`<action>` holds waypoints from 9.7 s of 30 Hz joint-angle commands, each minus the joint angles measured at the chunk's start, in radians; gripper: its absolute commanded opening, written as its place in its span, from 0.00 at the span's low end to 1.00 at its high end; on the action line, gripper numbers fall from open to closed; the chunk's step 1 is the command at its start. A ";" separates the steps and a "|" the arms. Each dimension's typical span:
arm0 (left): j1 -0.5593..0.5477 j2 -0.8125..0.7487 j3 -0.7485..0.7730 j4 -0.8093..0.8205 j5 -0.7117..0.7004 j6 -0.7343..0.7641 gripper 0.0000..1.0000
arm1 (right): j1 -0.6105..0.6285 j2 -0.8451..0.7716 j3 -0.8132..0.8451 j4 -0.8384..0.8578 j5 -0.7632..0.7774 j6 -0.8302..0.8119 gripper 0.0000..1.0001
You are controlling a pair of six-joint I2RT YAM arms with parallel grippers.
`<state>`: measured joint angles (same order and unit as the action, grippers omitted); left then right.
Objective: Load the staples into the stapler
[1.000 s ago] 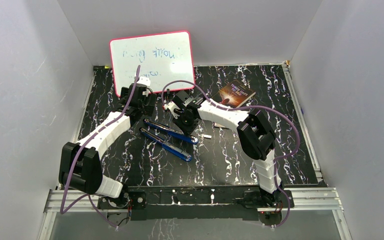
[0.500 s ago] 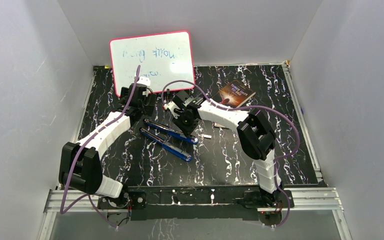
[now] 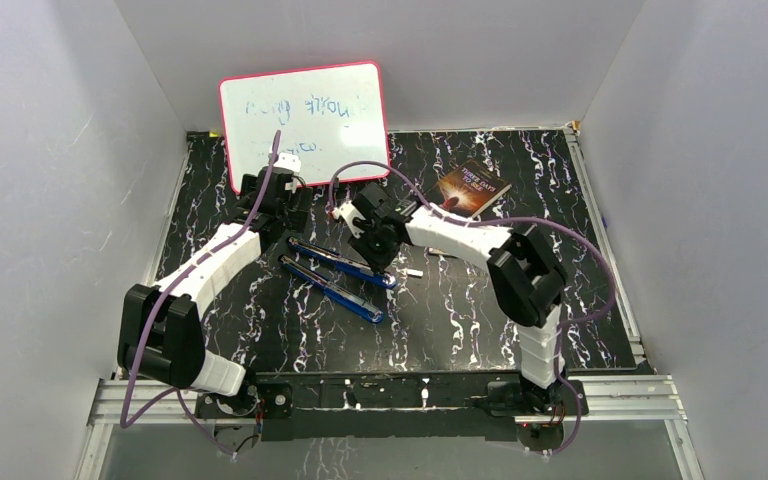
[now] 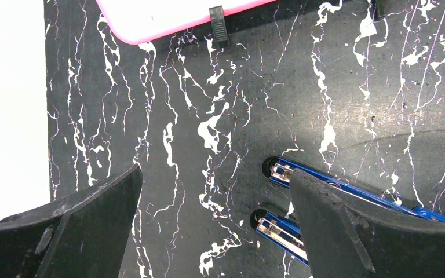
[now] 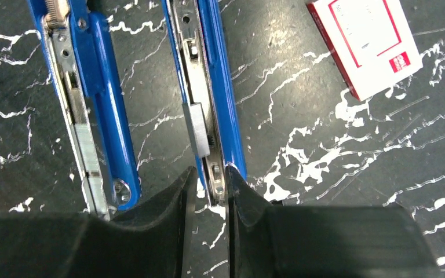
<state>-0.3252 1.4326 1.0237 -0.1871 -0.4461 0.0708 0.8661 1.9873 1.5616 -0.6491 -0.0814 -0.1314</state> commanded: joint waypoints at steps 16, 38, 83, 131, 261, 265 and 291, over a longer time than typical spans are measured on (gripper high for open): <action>-0.008 -0.032 0.010 0.001 -0.019 0.007 0.98 | 0.094 -0.508 -0.876 1.287 -0.023 -0.394 0.37; -0.015 -0.036 0.007 0.006 -0.028 0.014 0.98 | 0.174 -0.292 -0.833 1.306 0.189 -0.664 0.42; -0.018 -0.040 0.004 0.008 -0.031 0.018 0.98 | 0.174 -0.239 -0.778 1.230 0.259 -0.637 0.13; -0.026 -0.041 0.003 0.008 -0.036 0.021 0.98 | -0.027 -0.285 -0.297 0.359 -0.075 -0.115 0.03; -0.044 -0.042 -0.005 0.016 -0.046 0.033 0.98 | -0.031 0.012 -0.019 0.068 -0.042 -0.008 0.03; -0.046 -0.038 -0.005 0.017 -0.048 0.036 0.98 | -0.030 0.015 -0.018 0.060 -0.034 -0.008 0.03; -0.042 0.112 0.032 0.002 -0.098 -0.065 0.98 | -0.029 -0.055 -0.078 0.126 -0.066 0.077 0.01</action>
<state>-0.3687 1.5169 1.0279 -0.1799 -0.4858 0.0395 0.8379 1.9850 1.5055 -0.5434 -0.1349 -0.0986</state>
